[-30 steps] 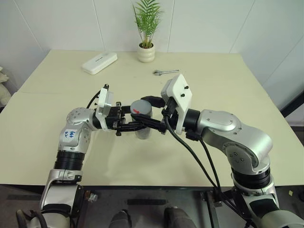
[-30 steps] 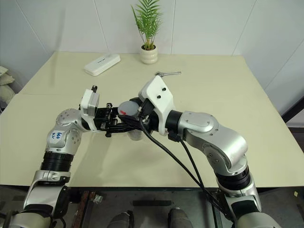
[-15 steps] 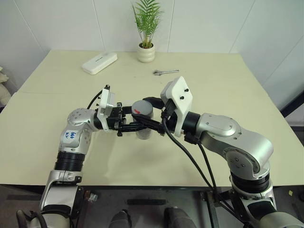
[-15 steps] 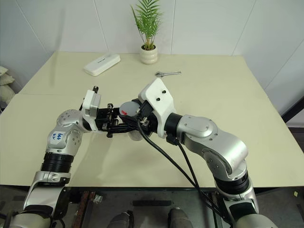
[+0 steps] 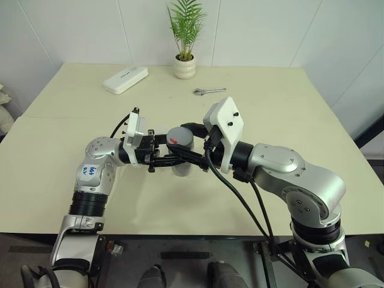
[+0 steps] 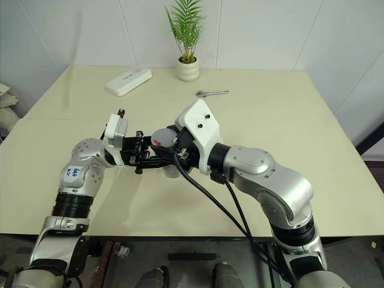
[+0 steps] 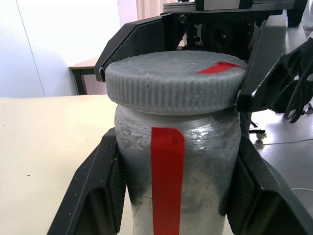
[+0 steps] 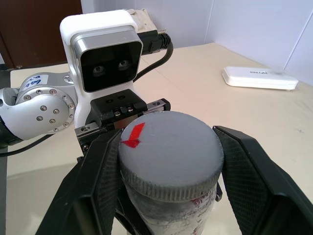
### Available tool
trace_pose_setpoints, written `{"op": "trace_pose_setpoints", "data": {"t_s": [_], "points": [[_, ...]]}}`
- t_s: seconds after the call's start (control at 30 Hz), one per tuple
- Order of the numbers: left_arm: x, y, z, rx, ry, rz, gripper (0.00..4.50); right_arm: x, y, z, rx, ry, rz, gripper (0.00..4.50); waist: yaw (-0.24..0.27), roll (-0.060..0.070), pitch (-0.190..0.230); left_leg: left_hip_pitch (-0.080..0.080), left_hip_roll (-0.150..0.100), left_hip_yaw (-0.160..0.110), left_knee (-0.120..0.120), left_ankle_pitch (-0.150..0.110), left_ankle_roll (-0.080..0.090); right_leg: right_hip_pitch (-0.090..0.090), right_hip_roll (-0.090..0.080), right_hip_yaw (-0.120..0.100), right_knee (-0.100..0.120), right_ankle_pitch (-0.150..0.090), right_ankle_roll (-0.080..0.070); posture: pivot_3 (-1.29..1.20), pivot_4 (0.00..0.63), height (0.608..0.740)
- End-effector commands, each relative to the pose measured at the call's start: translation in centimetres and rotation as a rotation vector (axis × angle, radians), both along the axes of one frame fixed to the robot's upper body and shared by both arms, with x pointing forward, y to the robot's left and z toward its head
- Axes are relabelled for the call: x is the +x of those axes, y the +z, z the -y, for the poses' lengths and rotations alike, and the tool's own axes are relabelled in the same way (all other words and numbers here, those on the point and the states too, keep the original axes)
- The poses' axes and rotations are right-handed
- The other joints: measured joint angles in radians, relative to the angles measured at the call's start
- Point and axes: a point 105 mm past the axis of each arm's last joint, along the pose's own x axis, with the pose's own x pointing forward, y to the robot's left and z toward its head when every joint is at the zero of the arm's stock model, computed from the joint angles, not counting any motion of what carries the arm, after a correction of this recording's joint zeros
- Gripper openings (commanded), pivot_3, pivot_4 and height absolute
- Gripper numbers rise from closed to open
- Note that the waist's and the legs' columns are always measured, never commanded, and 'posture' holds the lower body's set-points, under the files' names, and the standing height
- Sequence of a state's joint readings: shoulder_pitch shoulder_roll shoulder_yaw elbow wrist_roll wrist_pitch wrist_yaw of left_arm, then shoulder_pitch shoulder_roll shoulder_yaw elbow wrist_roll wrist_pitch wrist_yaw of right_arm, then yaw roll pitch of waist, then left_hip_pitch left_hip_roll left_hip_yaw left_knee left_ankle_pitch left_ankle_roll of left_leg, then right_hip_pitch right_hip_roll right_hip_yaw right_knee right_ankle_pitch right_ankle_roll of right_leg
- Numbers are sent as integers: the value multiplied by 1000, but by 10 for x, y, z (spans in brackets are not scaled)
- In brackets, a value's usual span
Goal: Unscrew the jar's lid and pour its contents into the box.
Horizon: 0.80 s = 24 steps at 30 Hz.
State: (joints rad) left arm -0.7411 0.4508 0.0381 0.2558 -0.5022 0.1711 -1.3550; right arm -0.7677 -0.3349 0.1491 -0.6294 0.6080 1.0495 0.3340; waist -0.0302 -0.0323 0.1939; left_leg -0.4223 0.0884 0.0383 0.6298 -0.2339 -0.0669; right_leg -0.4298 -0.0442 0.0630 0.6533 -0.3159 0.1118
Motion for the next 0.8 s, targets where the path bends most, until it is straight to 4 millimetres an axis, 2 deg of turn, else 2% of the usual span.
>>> {"op": "trace_pose_setpoints", "data": {"t_s": [0.03,0.07,0.27,0.8], "points": [[-12,11,11,10,-87,91,2173,10,5,12,29,-86,11,2624,0,0,0,0,0,0,0,0,0,0,0,0,0,0,0,0,150,740],[-12,12,11,10,-87,91,2173,10,5,12,29,-85,11,2624,0,0,0,0,0,0,0,0,0,0,0,0,0,0,0,0,150,740],[-12,10,11,15,-90,90,2173,11,6,13,37,-90,13,4481,-1,0,0,0,0,0,0,0,0,0,0,0,0,0,0,0,150,740],[-10,12,9,7,-87,89,2173,7,7,12,30,-69,14,4481,0,0,0,0,0,0,0,0,0,0,0,0,-1,0,0,0,150,740]]}}
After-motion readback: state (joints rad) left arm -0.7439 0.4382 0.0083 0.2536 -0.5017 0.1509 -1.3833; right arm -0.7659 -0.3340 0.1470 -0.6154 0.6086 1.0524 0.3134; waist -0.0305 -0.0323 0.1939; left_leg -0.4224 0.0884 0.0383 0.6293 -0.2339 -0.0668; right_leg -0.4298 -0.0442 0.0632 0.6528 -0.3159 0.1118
